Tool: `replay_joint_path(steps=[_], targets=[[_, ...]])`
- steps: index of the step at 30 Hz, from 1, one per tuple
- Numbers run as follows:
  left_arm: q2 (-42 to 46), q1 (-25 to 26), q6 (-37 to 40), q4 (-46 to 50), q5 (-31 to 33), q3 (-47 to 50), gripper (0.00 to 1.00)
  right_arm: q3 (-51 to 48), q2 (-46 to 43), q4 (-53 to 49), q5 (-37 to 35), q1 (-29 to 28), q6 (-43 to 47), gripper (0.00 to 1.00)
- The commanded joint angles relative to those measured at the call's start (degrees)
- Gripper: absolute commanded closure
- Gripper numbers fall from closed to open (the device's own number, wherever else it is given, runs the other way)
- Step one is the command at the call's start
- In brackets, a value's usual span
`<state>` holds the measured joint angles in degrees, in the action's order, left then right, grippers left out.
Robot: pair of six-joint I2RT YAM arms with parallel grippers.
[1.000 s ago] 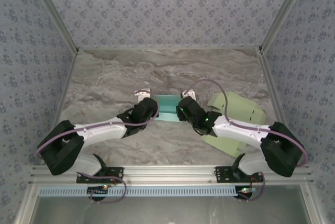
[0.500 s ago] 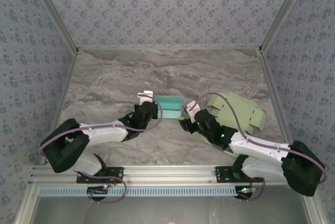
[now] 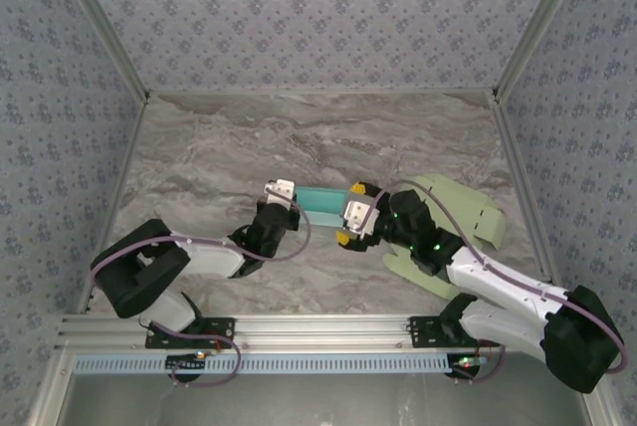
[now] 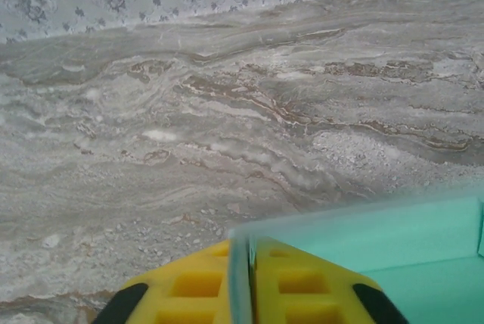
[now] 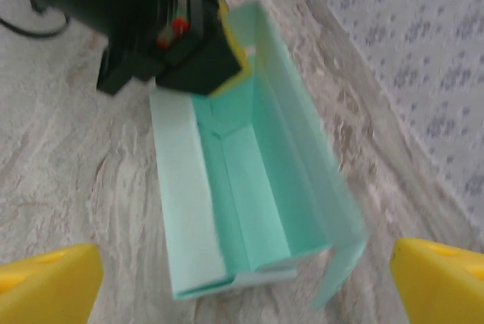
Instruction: Fold the paper box
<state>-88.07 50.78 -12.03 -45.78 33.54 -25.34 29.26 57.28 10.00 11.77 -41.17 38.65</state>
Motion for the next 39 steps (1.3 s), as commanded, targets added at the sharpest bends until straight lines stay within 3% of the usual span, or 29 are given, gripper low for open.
replay_joint_path(steps=[1,6,9,11,13,14,18,20,22,26,32,39], targets=[[-3.5,0.3,3.1,-3.1,-2.8,2.1,0.87,6.1,1.7,-6.4,6.8,1.1,5.9,0.0],[-2.3,0.3,1.2,-6.6,-3.5,4.5,0.74,11.4,5.4,-16.4,9.0,1.3,9.7,0.01],[0.6,0.3,0.6,-4.2,-4.0,4.9,0.6,13.5,7.0,-18.4,9.7,1.6,8.3,0.01],[4.4,0.3,0.1,-3.4,-6.0,6.4,0.36,14.2,8.2,-17.5,9.0,1.9,5.5,0.01],[8.7,0.3,-0.6,-2.6,-8.1,8.4,0.06,14.9,9.5,-15.8,3.3,2.3,0.6,0.05],[11.2,0.3,-0.6,-1.9,-9.6,9.6,0.01,15.7,10.2,-16.2,1.2,3.1,-2.0,0.07],[24.1,0.3,-0.1,5.4,-13.0,13.1,0.01,15.8,10.5,-12.2,6.3,8.8,-13.2,0.1],[32.4,0.2,1.5,13.3,-15.4,13.4,0.01,16.3,11.7,-9.2,10.0,11.2,-19.2,0.09],[39.5,-0.1,1.2,20.3,-15.7,12.5,0.01,18.3,14.0,-9.3,9.2,12.2,-23.1,0.1],[45.4,-5.5,-4.0,31.1,-16.5,7.1,0.01,21.9,19.0,-8.9,9.3,13.3,-28.4,0.09],[31.6,-19.0,-11.5,37.6,-32.6,-4.0,0.01,25.6,28.1,-9.6,7.2,13.0,-29.5,0.1],[11.9,-20.9,-9.6,36.5,-37.7,-11.2,0.01,25.2,35.2,-11.4,3.3,12.4,-24.3,0.12]])
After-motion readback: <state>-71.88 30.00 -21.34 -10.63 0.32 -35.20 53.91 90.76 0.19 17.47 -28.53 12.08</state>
